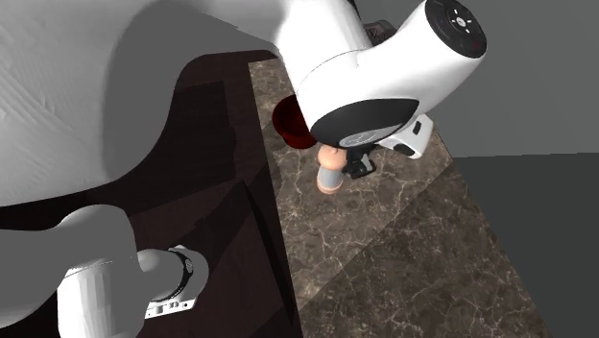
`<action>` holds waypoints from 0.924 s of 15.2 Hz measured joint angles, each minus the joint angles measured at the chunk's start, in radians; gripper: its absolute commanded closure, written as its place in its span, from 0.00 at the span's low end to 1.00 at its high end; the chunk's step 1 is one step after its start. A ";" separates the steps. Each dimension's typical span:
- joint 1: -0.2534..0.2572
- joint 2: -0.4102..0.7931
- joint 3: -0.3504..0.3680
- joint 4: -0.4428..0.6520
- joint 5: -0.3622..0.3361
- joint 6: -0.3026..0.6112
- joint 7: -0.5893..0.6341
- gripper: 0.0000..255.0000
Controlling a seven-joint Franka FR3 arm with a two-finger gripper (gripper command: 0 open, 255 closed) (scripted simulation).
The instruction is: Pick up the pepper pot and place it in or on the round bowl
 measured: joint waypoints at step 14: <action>-0.002 -0.020 -0.003 0.166 -0.010 -0.183 0.033 1.00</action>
